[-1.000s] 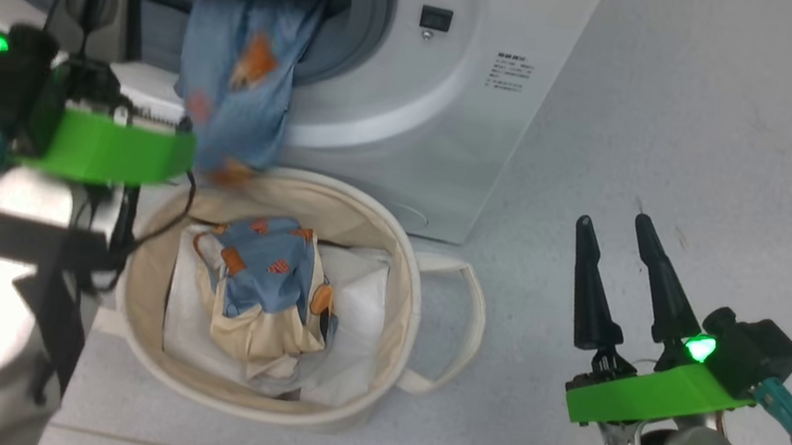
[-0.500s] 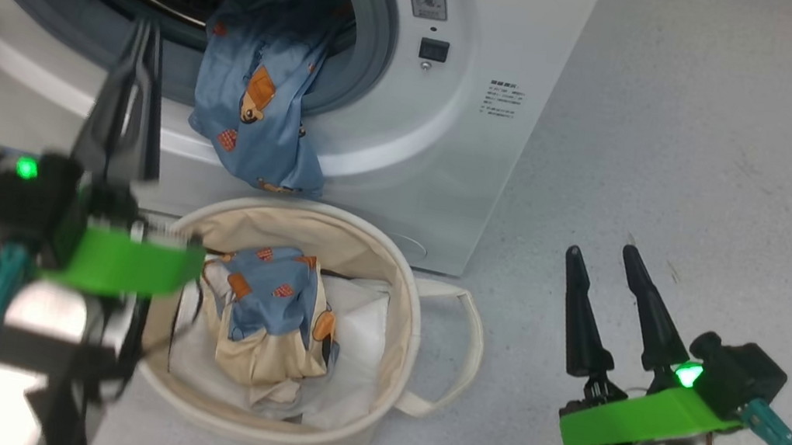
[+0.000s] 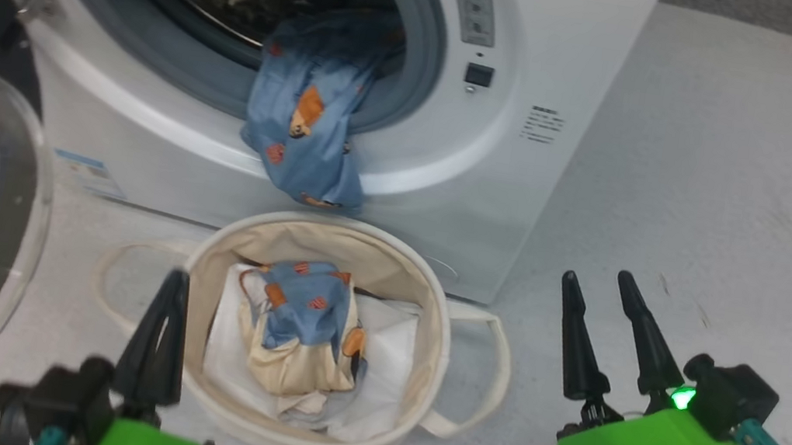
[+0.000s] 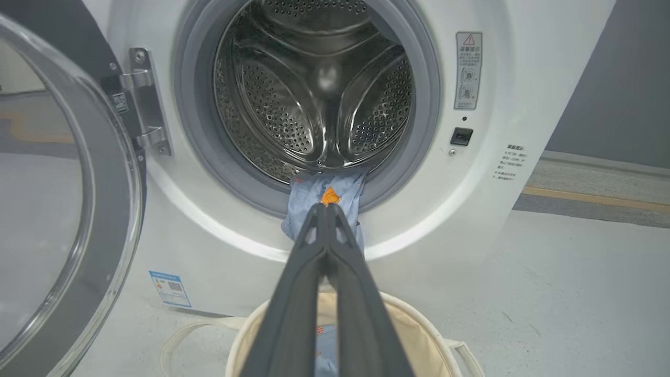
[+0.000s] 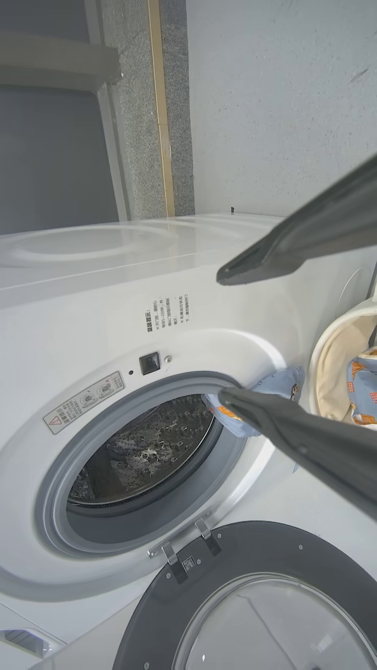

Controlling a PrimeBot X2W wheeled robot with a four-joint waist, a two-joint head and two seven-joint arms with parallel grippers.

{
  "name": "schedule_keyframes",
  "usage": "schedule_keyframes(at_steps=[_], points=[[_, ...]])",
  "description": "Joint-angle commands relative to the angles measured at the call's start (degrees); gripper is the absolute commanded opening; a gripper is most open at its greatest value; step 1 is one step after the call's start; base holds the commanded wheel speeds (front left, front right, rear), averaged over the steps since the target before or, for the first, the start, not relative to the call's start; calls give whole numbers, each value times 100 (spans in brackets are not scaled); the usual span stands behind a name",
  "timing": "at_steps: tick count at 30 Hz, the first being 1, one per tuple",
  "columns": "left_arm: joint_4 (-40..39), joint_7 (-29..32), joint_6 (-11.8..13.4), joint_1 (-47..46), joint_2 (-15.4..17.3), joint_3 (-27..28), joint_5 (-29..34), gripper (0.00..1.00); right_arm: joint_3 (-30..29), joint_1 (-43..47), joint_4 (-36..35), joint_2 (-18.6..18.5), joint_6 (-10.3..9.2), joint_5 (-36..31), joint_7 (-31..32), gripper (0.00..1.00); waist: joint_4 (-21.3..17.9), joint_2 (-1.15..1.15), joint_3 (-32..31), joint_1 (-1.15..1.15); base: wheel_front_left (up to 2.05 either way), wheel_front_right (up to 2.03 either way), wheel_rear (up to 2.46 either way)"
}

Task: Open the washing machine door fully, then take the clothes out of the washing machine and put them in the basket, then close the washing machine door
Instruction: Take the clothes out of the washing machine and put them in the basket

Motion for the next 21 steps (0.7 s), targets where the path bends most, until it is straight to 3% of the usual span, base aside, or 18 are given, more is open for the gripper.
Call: schedule_keyframes(at_steps=[1, 3, 5, 7, 9, 14, 16, 17, 18, 19, 21], points=[[-154, -105, 66, 43, -20, 186, -38, 0, 134, 43, -146, 14, 2, -6, -28, 100, 137, 0, -85, 0, 0, 0, 0], [-143, -156, 70, 187, -110, 171, -134, 0, 123, 77, -144, 14, 2, -17, -28, 100, 220, 0, -125, 0, 0, 0, 0], [-114, -182, 48, 272, -143, 142, -184, 26, 121, 101, -147, 14, 2, -24, -28, 100, 288, 0, -165, 0, 0, 0, 0], [-97, -187, 35, 293, -143, 130, -198, 23, 130, 108, -150, 14, 2, -23, -28, 100, 310, 0, -180, 0, 0, 0, 0], [-76, -197, 25, 296, -123, 111, -182, 6, 149, 111, -153, 14, 2, -19, -28, 100, 330, 0, -198, 0, 0, 0, 0], [-107, -217, 46, 266, -119, 105, -178, 8, 146, 97, -180, 14, 2, 13, -28, 100, 293, 0, -176, 0, 0, 0, 0], [-102, -215, 64, 272, -121, 113, -190, 13, 128, 96, -187, 14, 2, 27, -28, 100, 255, 0, -139, 0, 0, 0, 0], [-92, -213, 67, 270, -125, 110, -198, 26, 120, 95, -190, 14, 2, 33, -28, 100, 240, 0, -113, 0, 0, 0, 0], [-80, -215, 74, 263, -128, 105, -194, 82, 117, 89, -191, 14, 2, 37, -28, 100, 221, 0, -77, 0, 0, 0, 0], [-55, -214, 77, 243, -131, 89, -183, 100, 110, 77, -189, 14, 2, 36, -28, 100, 209, 0, -51, 0, 0, 0, 0], [8, -211, 63, 187, -150, 47, -177, 100, 110, 47, -189, 14, 2, 35, -28, 100, 179, 0, 1, 0, 0, 0, 0]])
